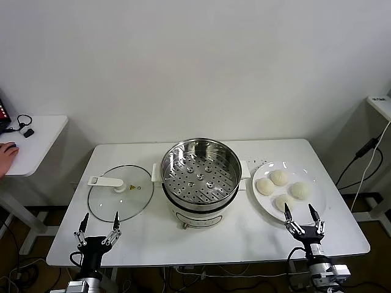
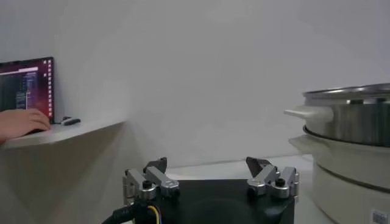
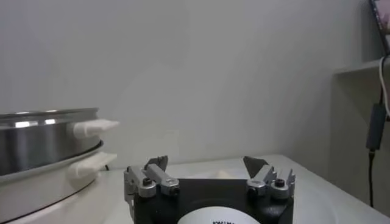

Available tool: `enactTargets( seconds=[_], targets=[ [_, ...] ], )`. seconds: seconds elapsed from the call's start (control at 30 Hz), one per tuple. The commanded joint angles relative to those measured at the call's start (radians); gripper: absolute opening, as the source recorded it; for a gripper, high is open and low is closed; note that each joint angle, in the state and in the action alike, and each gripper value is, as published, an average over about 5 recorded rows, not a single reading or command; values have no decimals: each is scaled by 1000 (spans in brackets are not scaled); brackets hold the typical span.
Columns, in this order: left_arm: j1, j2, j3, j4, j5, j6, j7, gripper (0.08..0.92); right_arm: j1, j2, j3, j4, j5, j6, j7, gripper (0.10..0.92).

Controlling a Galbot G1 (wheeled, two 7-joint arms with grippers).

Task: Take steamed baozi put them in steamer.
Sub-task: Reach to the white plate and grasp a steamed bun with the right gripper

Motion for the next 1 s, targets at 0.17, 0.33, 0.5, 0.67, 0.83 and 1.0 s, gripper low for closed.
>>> enactTargets(
  seconds=[0.17,0.33,0.5,0.67,0.83,1.0],
  targets=[
    [2,-39,0,-3,3,-1,0,823,135,-111,47,-11,90,-231,36,823],
    [2,-39,2,-5,4,-4,0,823,218,-217,43,-25,88,-385,-11,823],
    [-1,-41,7,-4,6,-6,-1,823,326,-343,-14,-54,42,-555,-90,823],
    [-4,-42,17,0,18,-14,-1,823,481,-476,-136,-107,-52,-637,-179,823],
    [-5,-44,23,7,25,-26,-2,823,681,-573,-317,-157,-144,-675,-291,823],
    [-1,-44,32,10,42,-40,-2,823,908,-669,-566,-210,-207,-709,-439,823]
  ],
)
